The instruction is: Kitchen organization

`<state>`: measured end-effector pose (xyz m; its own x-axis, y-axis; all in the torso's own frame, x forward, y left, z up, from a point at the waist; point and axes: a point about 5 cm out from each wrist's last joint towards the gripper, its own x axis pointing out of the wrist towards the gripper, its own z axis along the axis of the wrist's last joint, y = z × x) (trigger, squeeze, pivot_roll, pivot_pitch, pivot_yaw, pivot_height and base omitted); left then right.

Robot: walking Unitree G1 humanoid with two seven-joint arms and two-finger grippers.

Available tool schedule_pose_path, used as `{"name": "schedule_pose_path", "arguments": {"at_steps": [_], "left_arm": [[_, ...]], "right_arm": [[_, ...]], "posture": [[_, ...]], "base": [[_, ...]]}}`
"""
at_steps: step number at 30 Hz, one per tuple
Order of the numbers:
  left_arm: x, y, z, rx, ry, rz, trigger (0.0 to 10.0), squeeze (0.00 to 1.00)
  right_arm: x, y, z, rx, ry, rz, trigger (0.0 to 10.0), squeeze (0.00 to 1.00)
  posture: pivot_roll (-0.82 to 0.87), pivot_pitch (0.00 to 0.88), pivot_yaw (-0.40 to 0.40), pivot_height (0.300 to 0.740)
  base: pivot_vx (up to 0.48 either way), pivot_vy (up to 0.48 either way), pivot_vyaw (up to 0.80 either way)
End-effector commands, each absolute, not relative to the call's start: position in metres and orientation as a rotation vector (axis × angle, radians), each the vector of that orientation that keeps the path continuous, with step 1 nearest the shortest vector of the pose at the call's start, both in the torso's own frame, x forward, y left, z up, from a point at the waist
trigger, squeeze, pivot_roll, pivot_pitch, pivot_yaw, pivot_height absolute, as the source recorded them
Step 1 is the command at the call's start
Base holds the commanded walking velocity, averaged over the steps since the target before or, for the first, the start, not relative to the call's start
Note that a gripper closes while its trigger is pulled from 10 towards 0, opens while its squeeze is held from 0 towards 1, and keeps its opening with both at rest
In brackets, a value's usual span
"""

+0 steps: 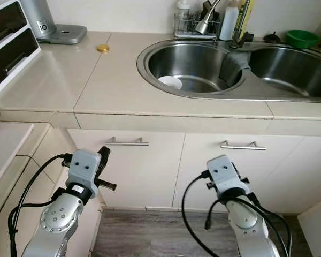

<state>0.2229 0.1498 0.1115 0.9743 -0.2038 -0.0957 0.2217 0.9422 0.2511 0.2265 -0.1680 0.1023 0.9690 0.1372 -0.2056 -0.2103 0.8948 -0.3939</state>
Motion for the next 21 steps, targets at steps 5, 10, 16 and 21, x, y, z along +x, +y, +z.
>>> {"name": "schedule_pose_path", "arguments": {"at_steps": [5,10,16,21], "left_arm": [[0.217,0.148,0.113,0.288,0.057,-0.23,10.0,0.0],[0.208,0.147,0.112,0.282,0.066,-0.247,10.0,0.0],[0.209,0.148,0.111,0.273,0.08,-0.241,10.0,0.0],[0.21,0.147,0.113,0.253,0.068,-0.251,10.0,0.0]], "right_arm": [[0.226,-0.163,0.111,-0.372,0.088,0.226,10.0,0.0],[0.228,-0.159,0.11,-0.348,0.055,0.25,10.0,0.0],[0.233,-0.16,0.109,-0.331,0.068,0.226,10.0,0.0],[0.234,-0.16,0.108,-0.312,0.07,0.217,10.0,0.0]], "posture": [[-0.06,0.028,-0.058,0.74],[-0.05,0.033,-0.062,0.74],[-0.05,0.035,-0.063,0.74],[-0.06,0.039,-0.058,0.74]], "base": [[0.0,0.0,0.0],[0.0,0.0,0.0],[0.0,0.0,0.0],[0.0,0.384,-0.64]]}}
